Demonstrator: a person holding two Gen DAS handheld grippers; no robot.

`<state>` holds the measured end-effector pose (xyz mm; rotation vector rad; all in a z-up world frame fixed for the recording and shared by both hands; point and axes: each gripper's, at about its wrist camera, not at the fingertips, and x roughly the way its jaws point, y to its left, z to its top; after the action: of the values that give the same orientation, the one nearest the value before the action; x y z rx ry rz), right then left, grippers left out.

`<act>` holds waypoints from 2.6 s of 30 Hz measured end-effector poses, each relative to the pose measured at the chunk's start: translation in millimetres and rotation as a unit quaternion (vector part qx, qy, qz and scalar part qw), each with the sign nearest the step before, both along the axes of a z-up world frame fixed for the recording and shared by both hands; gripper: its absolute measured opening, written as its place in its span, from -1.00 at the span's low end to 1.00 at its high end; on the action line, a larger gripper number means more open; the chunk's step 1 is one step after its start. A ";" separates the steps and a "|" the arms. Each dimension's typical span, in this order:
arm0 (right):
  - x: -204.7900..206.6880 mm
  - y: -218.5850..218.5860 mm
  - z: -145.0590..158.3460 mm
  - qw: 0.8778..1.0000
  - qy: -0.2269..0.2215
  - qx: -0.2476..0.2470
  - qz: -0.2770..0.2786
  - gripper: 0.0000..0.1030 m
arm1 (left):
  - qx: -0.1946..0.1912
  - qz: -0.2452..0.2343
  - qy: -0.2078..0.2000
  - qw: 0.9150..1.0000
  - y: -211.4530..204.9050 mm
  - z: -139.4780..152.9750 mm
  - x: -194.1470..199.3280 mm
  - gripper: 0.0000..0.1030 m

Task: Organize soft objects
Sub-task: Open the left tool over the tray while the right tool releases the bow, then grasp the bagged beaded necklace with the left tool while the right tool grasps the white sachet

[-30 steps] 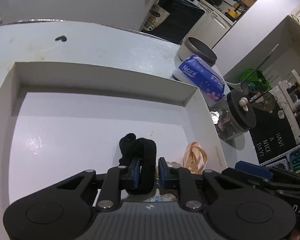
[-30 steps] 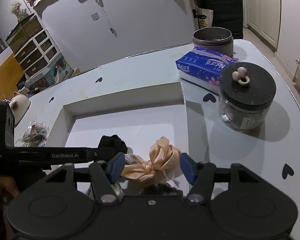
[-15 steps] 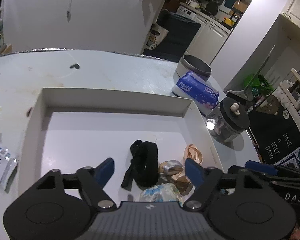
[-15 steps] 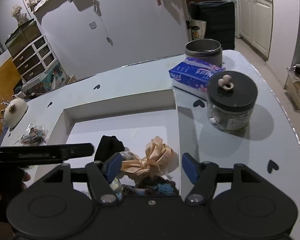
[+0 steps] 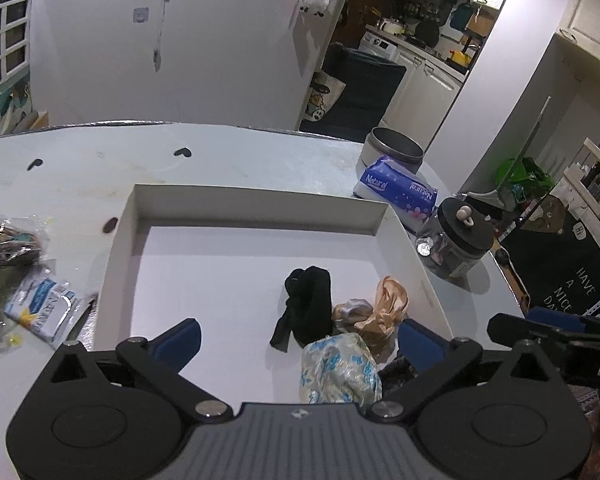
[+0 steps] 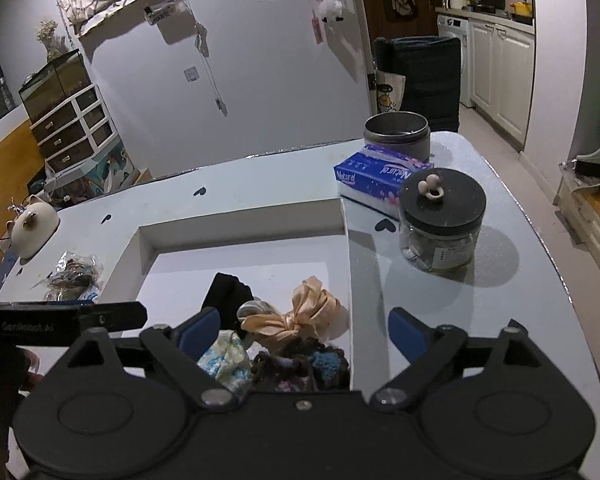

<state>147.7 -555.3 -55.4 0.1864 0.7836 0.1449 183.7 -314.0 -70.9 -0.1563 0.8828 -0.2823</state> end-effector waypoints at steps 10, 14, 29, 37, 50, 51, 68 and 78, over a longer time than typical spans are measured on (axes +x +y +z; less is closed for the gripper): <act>-23.1 12.2 6.1 0.999 -0.031 -0.023 -0.011 1.00 | 0.010 0.000 -0.033 0.999 12.4 7.1 -31.7 1.00; -31.1 17.9 7.7 0.999 -0.038 -0.029 -0.018 1.00 | 0.010 0.008 -0.046 0.999 23.1 10.5 -40.1 1.00; -45.3 77.1 9.7 0.998 -0.036 -0.040 -0.033 1.00 | 0.004 0.022 -0.063 0.998 103.0 20.7 -54.1 1.00; -36.5 136.0 12.0 0.998 -0.036 -0.042 -0.024 1.00 | 0.002 0.043 -0.063 0.997 164.4 23.8 -49.7 1.00; -9.0 232.8 10.0 0.998 -0.041 -0.040 -0.004 1.00 | 0.006 0.077 -0.052 0.996 257.9 13.7 -29.8 1.00; -6.7 238.9 9.5 0.998 -0.042 -0.039 -0.005 1.00 | 0.007 0.078 -0.050 0.996 263.2 12.1 -27.0 1.00; 37.9 311.7 -2.4 0.998 0.002 -0.049 0.032 0.37 | -0.016 0.117 0.034 0.992 310.3 -42.2 42.0 1.00; 78.9 341.9 -23.5 0.997 0.072 -0.005 0.020 0.22 | 0.013 0.111 0.069 0.991 311.5 -73.9 69.0 0.78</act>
<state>226.6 -213.5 -78.8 0.1725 0.9328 0.1673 252.8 -2.5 -144.8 -0.2508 0.9959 -0.0523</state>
